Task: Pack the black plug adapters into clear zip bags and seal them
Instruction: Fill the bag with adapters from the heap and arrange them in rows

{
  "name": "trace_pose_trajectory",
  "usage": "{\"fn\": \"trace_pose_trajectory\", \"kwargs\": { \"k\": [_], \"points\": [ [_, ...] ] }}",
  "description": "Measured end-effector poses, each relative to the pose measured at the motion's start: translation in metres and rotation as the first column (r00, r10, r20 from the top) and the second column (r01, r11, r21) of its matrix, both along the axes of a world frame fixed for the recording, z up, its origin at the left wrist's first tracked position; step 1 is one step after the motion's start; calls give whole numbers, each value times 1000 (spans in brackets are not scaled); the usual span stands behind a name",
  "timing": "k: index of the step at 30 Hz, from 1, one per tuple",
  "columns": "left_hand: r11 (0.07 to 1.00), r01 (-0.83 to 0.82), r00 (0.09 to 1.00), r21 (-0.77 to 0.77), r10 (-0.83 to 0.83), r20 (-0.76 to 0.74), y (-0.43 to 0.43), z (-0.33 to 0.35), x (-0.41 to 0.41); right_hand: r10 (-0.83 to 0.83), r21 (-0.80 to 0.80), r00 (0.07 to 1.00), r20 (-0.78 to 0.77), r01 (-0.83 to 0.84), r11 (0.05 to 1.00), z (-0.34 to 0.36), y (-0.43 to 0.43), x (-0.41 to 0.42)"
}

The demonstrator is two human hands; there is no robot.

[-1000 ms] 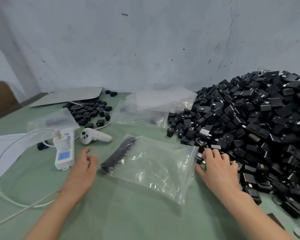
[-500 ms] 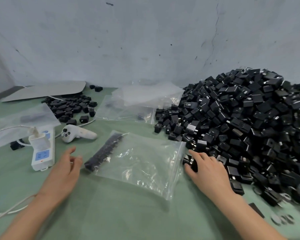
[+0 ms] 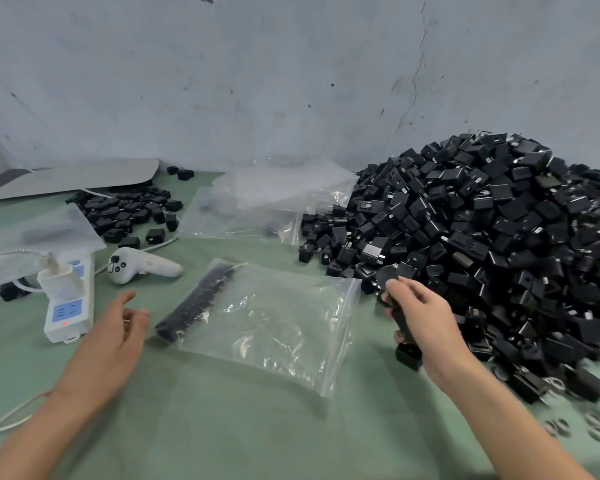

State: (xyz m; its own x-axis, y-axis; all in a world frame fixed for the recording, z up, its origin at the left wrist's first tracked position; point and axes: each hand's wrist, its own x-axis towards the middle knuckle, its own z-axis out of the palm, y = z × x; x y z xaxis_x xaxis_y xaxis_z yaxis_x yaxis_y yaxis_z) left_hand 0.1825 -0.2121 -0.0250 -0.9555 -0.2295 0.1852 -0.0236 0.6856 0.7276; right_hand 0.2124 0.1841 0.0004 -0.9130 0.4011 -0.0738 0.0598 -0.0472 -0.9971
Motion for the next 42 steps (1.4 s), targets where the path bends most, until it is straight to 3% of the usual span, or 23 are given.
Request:
{"fn": "trace_pose_trajectory", "kwargs": {
  "k": [1, 3, 5, 12, 15, 19, 27, 29, 31, 32, 34, 35, 38, 40, 42],
  "points": [
    [1000, 0, 1000, 7, 0, -11, 0, 0, 0, 32, -263, 999, 22, -25, 964, 5, 1, 1],
    [1000, -5, 999, 18, 6, -32, -1, -2, -2, 81, -648, 997, 4, -59, 759, 9, 3, 1],
    [1000, -1, 999, 17, 2, -45, 1, -2, -4, 106, -805, 994, -15, -75, 589, 10, -1, 0],
    [995, 92, 984, 44, -84, -156, 44, 18, 10, 128, -901, 990, -58, -107, 420, 12, -24, -14],
    [945, 320, 917, 63, -292, -271, 100, 40, 34, 128, -924, 987, -100, -140, 357, 16, -38, -17],
    [813, 577, 800, 79, -542, -257, 175, 41, 58, 96, -954, 986, -138, -159, 256, 21, -61, -18],
    [809, 582, 790, 88, -536, -299, 228, 34, 53, -6, -935, 993, -115, -106, 338, 25, -59, -3],
    [792, 575, 808, 205, -512, -291, 242, 34, 55, -53, -922, 993, -107, -79, 379, 25, -56, -1],
    [684, 462, 876, 564, -453, -168, 256, 42, 58, -97, -874, 989, -107, -47, 484, 26, -60, 1],
    [599, 356, 901, 717, -423, -94, 261, 46, 59, -135, -788, 983, -125, -16, 615, 25, -65, 2],
    [428, 187, 936, 884, -350, -28, 265, 52, 56, -197, -399, 954, -224, 95, 912, 24, -78, 5],
    [337, 127, 952, 933, -304, -20, 264, 56, 55, -155, -186, 943, -294, 103, 977, 23, -85, 8],
    [67, -10, 979, 998, -200, 24, 250, 63, 54, 131, 244, 942, -310, -54, 968, 17, -102, 14],
    [-91, -84, 981, 992, -181, 67, 238, 62, 55, 304, 479, 927, -221, -169, 862, 13, -105, 15],
    [-165, -138, 974, 977, -204, 103, 223, 60, 55, 455, 611, 887, -83, -315, 726, 13, -106, 13]
  ]
}}
